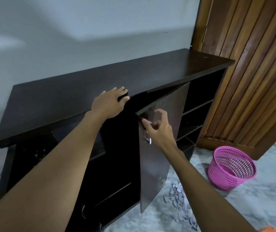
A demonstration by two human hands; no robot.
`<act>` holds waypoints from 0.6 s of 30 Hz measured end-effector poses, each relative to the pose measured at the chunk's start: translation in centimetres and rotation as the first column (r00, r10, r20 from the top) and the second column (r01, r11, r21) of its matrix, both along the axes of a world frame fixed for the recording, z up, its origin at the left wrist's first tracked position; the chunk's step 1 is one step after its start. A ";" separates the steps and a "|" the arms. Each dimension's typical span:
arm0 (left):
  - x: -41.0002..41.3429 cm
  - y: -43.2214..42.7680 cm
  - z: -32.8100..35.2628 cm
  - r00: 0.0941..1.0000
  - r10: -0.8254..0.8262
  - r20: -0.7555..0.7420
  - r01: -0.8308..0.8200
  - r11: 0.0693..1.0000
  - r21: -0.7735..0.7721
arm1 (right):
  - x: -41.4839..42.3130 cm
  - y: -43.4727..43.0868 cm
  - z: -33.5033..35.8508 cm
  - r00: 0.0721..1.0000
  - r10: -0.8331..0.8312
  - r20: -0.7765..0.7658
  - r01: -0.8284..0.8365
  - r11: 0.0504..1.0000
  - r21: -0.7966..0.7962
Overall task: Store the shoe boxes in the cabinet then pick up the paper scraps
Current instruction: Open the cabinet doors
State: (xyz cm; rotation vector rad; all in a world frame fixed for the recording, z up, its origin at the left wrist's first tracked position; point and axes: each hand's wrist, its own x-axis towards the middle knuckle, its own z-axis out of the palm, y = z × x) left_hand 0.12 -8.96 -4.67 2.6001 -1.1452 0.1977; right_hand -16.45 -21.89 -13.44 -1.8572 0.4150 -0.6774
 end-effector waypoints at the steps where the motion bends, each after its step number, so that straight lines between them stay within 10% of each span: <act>1: -0.1 0.0 0.0 1.000 -0.001 0.002 0.001 1.000 0.006 | -0.7 0.2 0.2 1.000 0.007 -0.027 -0.009 0.998 -0.055; 18: -2.1 0.6 0.6 0.999 0.046 0.028 -0.046 0.999 -0.028 | -3.9 1.9 2.3 0.943 -0.283 -0.176 0.162 0.851 -0.499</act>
